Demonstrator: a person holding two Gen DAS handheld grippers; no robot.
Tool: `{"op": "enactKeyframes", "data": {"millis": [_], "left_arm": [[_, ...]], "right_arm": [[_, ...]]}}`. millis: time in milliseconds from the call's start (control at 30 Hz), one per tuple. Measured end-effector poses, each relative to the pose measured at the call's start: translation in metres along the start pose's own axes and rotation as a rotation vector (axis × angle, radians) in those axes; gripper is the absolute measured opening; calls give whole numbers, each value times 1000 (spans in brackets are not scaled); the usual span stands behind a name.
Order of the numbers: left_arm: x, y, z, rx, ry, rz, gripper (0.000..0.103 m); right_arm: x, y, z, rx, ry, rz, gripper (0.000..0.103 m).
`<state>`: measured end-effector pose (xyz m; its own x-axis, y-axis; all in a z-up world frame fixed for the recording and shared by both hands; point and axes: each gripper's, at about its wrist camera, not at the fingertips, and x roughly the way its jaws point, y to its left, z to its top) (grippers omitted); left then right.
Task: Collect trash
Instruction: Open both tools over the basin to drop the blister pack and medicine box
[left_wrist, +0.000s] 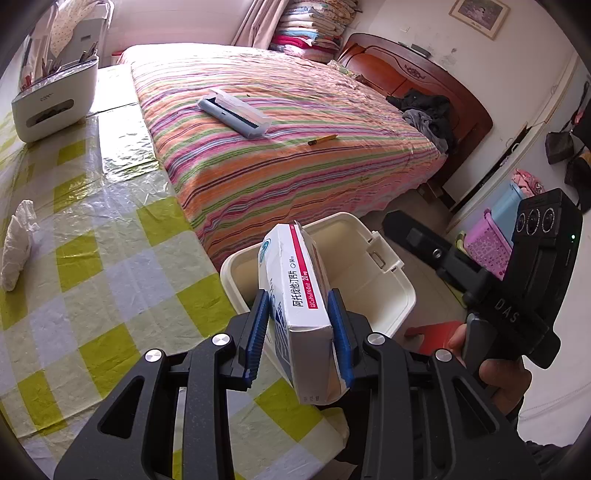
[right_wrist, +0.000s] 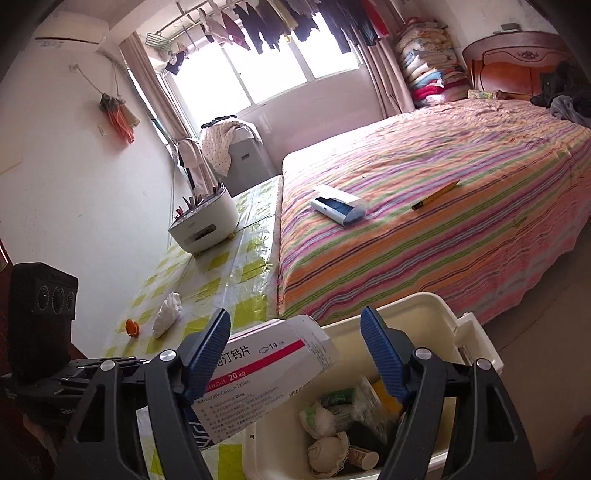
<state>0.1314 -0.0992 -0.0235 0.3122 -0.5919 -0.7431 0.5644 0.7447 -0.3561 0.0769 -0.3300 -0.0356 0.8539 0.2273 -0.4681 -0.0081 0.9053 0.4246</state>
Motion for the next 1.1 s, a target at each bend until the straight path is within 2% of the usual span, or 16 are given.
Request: {"op": "enactKeyframes", "data": {"millis": [500,567,600,767,1100], "left_arm": [[11,-9,2,-4,7,-31,36],[7,-10,2,-17,-3,-34,62],[4,-9,2,-32,-18,-34,82],[-22,-5,6,-52,-108,-18,83],[-46,18,13,-117,-157,-6,83]], "right_arm": [[-12,-14,9,58,-66,9,71],[-11,-14,9,58,-63,10,71],[-12,-14,9,60,-65,7,71],[-12,-14,10,61,-66,13,71],[-1,4,11,38,-45,40,71]]}}
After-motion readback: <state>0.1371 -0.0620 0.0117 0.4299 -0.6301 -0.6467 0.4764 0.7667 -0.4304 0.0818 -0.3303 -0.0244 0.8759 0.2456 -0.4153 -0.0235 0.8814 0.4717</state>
